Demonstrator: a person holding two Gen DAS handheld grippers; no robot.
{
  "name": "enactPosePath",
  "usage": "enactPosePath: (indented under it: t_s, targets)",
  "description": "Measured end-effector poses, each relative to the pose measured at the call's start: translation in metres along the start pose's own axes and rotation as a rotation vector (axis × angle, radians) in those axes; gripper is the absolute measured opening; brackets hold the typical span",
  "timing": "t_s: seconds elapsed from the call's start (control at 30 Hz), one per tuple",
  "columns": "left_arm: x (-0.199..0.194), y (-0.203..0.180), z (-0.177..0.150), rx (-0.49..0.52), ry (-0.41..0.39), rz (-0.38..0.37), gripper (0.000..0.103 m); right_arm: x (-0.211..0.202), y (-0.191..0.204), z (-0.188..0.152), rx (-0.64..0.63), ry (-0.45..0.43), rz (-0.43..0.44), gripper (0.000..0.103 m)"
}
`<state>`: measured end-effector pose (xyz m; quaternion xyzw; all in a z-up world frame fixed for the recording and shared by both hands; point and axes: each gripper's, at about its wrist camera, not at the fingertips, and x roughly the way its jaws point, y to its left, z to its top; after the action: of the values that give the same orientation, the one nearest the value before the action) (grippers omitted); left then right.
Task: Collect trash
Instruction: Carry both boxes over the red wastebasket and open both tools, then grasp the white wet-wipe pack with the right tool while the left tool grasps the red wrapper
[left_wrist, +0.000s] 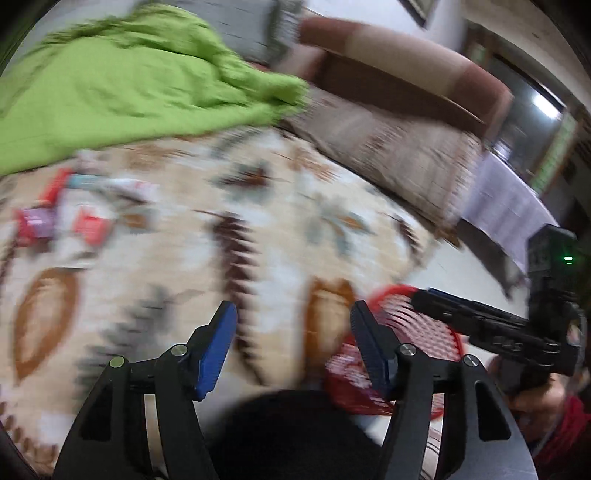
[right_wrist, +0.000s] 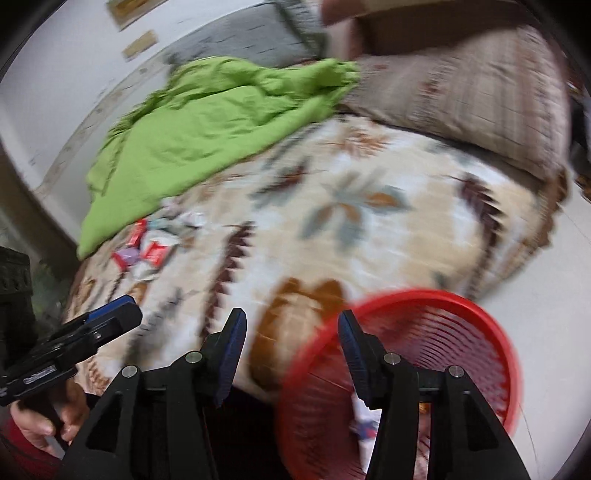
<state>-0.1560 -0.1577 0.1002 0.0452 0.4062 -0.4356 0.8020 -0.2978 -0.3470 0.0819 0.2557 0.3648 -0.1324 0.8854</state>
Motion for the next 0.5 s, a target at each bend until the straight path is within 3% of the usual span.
enactPosePath:
  t_s: [0.03,0.3,0.5]
  targets:
    - [-0.006,0.018,0.002,-0.021,-0.021,0.053,0.064,0.009,0.014,0.006,-0.024,0.010,0.032,0.056]
    - [-0.044,0.151,0.004,-0.294,-0.120,0.267,0.064,0.084,0.110,0.033,-0.126,0.119,0.202,0.057]
    - [-0.052,0.221,-0.009,-0.411,-0.158,0.410,0.064,0.158,0.169,0.048,-0.096,0.226,0.284,0.058]
